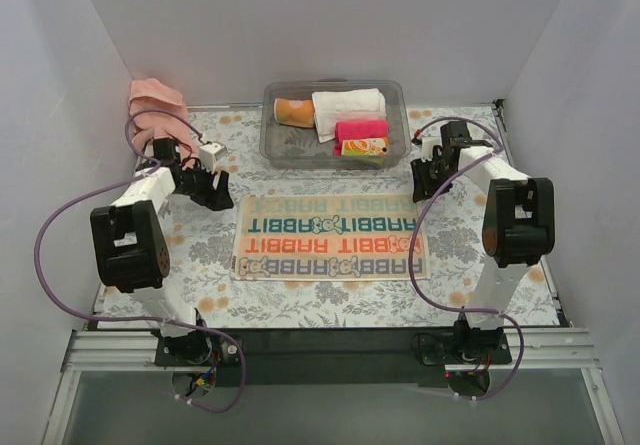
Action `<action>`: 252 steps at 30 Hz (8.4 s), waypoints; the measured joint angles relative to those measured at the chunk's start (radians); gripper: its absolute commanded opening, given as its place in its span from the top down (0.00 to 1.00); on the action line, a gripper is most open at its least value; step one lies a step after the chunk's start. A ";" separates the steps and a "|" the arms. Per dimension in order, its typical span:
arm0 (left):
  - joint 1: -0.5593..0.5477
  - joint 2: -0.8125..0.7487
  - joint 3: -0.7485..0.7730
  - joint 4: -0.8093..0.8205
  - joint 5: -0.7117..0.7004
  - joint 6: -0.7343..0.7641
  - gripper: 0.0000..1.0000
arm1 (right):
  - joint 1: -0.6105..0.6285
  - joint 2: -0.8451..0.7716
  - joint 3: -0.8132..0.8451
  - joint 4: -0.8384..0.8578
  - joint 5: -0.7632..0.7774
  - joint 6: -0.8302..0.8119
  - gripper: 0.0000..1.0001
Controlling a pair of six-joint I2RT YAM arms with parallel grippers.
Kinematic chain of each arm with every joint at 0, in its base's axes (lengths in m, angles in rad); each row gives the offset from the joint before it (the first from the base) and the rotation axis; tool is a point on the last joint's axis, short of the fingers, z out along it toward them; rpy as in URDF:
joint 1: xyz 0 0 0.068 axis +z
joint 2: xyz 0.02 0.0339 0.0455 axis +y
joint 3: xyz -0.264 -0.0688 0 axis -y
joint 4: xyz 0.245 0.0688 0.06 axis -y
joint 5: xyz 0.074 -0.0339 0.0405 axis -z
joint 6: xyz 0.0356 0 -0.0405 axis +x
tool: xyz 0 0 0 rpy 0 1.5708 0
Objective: Roll the towels
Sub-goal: Flatten the towel, then fold the towel
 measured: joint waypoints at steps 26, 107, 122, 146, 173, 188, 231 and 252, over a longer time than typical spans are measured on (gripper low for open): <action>-0.006 0.259 0.108 0.125 0.105 -0.158 0.48 | -0.042 0.153 0.097 0.032 -0.109 0.073 0.75; -0.095 -0.178 -0.320 -0.254 0.109 0.722 1.00 | -0.126 -0.123 -0.248 -0.261 -0.231 -0.430 0.99; -0.098 -0.289 -0.296 -0.392 0.088 0.819 1.00 | -0.122 -0.188 -0.235 -0.317 -0.230 -0.466 0.99; -0.118 -0.263 -0.319 -0.394 0.042 0.808 1.00 | -0.105 -0.161 -0.265 -0.330 -0.218 -0.486 0.99; -0.195 -0.373 -0.372 -0.524 -0.020 0.920 0.60 | -0.088 -0.173 -0.263 -0.362 -0.160 -0.518 0.52; -0.196 -0.332 -0.232 -0.521 0.048 0.819 0.73 | -0.086 -0.206 -0.084 -0.399 -0.200 -0.505 0.65; -0.323 -0.039 -0.056 -0.087 -0.120 0.220 0.67 | -0.108 -0.112 -0.145 -0.253 0.014 -0.313 0.66; -0.349 -0.113 -0.151 -0.045 -0.119 0.100 0.62 | -0.102 0.177 0.216 -0.262 0.015 -0.187 0.54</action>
